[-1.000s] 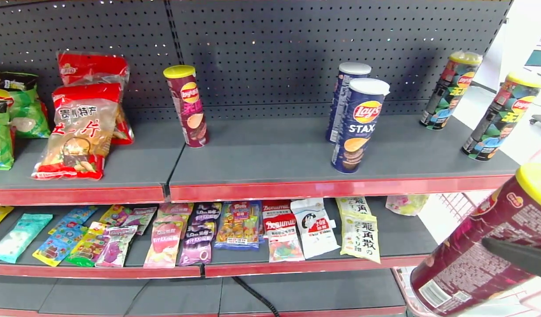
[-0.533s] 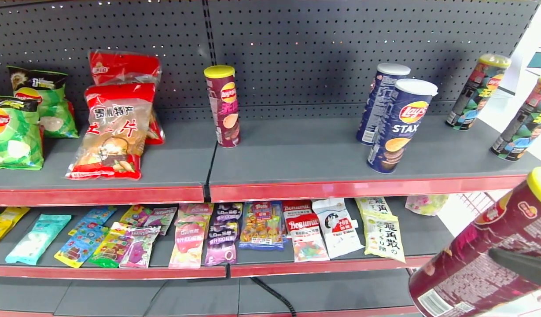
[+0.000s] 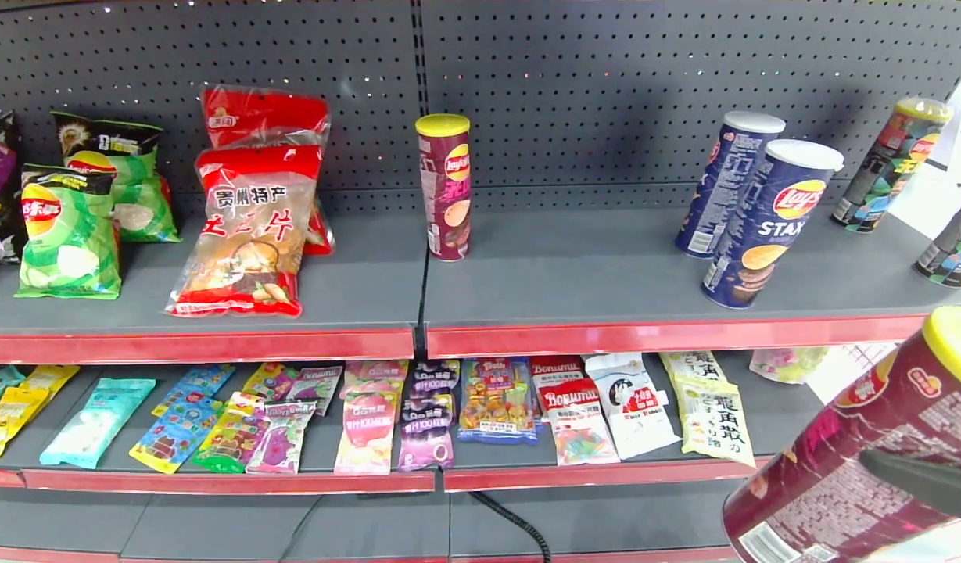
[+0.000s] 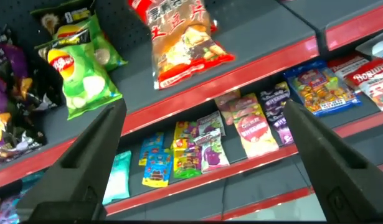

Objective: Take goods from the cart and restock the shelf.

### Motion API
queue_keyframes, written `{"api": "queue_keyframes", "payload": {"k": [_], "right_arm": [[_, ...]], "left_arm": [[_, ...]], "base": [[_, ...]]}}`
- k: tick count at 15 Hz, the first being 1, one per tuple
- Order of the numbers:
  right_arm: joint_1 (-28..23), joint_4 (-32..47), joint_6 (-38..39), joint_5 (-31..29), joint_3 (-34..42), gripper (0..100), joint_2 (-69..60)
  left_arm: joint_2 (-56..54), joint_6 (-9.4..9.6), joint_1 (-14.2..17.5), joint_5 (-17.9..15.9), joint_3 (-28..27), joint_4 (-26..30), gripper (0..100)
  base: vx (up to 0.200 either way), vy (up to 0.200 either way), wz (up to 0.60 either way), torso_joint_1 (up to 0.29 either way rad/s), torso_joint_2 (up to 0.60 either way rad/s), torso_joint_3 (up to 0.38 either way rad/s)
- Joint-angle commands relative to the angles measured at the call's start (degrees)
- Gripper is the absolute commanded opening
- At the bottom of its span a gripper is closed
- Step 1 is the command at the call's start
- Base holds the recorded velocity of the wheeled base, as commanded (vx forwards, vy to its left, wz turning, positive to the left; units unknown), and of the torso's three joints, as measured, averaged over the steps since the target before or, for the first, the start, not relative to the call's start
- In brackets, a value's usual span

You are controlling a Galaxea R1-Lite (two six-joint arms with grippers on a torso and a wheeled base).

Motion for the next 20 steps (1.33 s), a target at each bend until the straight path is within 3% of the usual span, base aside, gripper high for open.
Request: {"api": "queue_keyframes", "payload": {"k": [1,11,14,16,20], "right_arm": [[0.01,-0.04,-0.02,0.08,0.01,0,0.1],[0.01,0.05,-0.02,-0.19,0.54,0,-0.08],[0.01,0.05,-0.02,-0.19,0.45,0,-0.16],[0.01,0.05,-0.02,-0.19,0.54,0,-0.08],[0.01,0.05,-0.02,-0.19,0.45,0,-0.08]], "left_arm": [[-0.33,0.1,0.01,-0.05,0.2,0.06,100],[-0.42,0.1,0.01,0.04,0.38,0.06,100],[-0.5,1.86,0.01,0.13,0.47,0.06,100],[-0.5,1.94,0.01,0.21,0.47,0.06,100],[-0.5,2.03,0.01,0.21,0.47,0.06,100]], "base": [[0.0,0.0,0.0,0.0,0.0,0.0],[0.0,0.18,0.0,0.003,0.01,0.002],[0.0,0.0,0.0,0.0,0.0,0.0],[0.0,0.0,0.0,0.0,0.0,0.0],[0.2,0.0,0.0,-0.004,0.0,0.007]]}}
